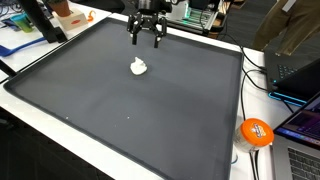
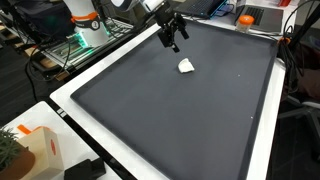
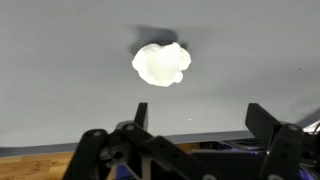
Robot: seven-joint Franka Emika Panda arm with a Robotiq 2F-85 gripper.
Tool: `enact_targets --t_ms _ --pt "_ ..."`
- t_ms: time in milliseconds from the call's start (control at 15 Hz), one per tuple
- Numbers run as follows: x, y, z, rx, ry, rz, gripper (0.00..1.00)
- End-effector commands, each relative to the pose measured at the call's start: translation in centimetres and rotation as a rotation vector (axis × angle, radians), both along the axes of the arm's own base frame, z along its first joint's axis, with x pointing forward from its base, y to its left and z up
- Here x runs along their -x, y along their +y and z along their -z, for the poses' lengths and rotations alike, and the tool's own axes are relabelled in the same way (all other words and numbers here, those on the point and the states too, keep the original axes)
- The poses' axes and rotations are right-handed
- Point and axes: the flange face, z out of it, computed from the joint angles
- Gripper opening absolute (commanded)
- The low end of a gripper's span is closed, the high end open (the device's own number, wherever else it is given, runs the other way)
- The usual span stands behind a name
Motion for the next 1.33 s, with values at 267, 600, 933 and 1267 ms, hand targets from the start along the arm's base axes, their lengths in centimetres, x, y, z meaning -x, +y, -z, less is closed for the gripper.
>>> enact_targets --t_ms 267,600,933,1267 --pt "1.1 -2.0 1.3 0.024 0.008 -0.014 1.00" --pt "1.2 -3.0 3.0 0.025 0.040 0.002 1.00" --pt "1.4 -3.1 3.7 0.018 0.034 -0.003 1.00" --pt "1.5 -3.2 3.2 0.000 -0.045 -0.010 1.00"
